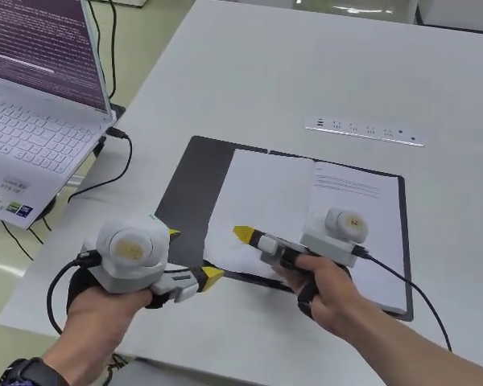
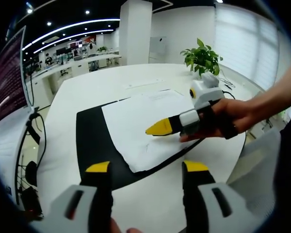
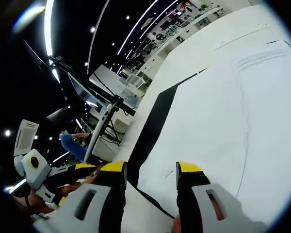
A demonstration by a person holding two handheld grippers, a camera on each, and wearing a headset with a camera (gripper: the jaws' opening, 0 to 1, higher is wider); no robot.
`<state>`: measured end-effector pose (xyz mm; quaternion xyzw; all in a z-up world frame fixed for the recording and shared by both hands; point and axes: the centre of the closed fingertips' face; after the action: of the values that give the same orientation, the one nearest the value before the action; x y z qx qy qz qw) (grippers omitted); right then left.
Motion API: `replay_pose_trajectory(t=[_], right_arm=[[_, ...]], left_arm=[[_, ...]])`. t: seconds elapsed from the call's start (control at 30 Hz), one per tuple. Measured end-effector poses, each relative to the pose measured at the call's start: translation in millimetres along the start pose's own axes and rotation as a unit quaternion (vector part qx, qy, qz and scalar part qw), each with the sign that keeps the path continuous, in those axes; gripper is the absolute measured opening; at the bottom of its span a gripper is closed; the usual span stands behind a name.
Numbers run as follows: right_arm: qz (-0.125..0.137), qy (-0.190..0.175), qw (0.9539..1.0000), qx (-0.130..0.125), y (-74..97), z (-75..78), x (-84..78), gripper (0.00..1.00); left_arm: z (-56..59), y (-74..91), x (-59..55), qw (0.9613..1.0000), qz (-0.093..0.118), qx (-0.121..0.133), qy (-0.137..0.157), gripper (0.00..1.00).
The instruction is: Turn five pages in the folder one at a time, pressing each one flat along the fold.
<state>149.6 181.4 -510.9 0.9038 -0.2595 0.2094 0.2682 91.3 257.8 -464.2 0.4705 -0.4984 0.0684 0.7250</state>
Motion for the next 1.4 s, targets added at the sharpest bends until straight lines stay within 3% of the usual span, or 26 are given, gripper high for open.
replay_pose_trajectory(t=[0.2,0.47,0.6,0.7,1.1,1.27,1.4], right_arm=[[0.006,0.028,0.9995,-0.013,20.4,7.8,7.2,0.38],[0.028,0.019,0.999,-0.03,45.0,25.4,15.8,0.36],[0.034,0.015,0.9987,-0.036,54.4,31.9,16.1,0.35],[0.036,0.011,0.9985,-0.041,59.9,36.6,15.3,0.35],[0.034,-0.001,0.9979,-0.056,78.0,52.1,3.1,0.35],[0.033,-0.001,0.9977,-0.059,83.2,55.5,1.1,0.35],[0.032,-0.001,0.9977,-0.059,85.5,57.9,1.1,0.34]], left_arm=[[-1.0,-8.8,1.6,1.0,0.0,-0.008,0.002,0.52],[-0.7,-22.2,1.1,0.9998,0.0,-0.02,0.007,0.38],[0.1,-31.2,-4.5,0.9994,-0.001,-0.026,0.023,0.23],[1.5,-39.6,-13.8,0.9992,-0.018,-0.028,0.019,0.23],[-13.8,-73.1,-36.3,0.997,-0.034,-0.015,0.068,0.06],[-19.8,-80.3,-45.5,0.9962,-0.046,-0.004,0.074,0.02],[-25.9,-83.2,-58.5,0.994,-0.072,0.014,0.081,0.0]])
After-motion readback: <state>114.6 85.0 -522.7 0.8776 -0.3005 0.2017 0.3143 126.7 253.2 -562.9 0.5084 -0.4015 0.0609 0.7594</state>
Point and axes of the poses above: the centre of the closed fingertips' face, and the gripper's own axes: y roughly backward along the fingers, z roughly to its right, x roughly out of its top, and after that the axes turned 2 degrees about -y, right-handed
